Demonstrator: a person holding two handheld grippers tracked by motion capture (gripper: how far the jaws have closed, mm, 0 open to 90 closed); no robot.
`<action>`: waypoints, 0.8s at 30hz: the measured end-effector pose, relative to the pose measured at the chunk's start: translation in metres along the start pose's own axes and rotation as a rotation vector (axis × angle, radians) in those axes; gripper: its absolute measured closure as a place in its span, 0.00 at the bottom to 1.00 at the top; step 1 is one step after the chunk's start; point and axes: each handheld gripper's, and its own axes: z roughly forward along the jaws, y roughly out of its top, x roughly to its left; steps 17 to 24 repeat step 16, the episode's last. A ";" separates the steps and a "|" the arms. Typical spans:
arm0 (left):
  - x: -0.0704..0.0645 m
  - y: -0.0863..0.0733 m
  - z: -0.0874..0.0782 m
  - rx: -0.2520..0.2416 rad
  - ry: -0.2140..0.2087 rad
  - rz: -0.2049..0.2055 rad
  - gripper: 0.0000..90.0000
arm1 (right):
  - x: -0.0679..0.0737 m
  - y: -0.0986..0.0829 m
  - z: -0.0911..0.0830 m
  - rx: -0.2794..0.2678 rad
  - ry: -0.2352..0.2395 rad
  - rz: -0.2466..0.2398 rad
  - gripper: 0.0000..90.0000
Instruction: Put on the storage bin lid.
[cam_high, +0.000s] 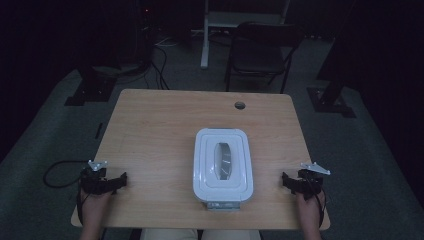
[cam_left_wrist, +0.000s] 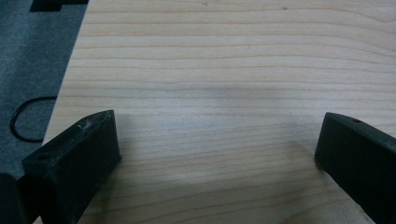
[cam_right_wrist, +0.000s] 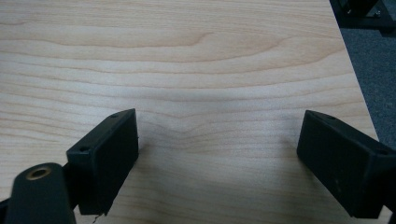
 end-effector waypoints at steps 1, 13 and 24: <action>0.000 0.000 0.000 0.000 0.000 0.000 0.01 | 0.000 0.000 0.000 0.000 0.000 0.000 0.14; 0.001 0.001 0.001 -0.002 0.005 -0.005 0.01 | 0.000 0.000 0.001 0.000 -0.004 0.003 0.14; 0.001 0.001 0.001 -0.001 0.013 -0.014 0.01 | 0.000 0.000 0.001 0.001 -0.004 0.003 0.14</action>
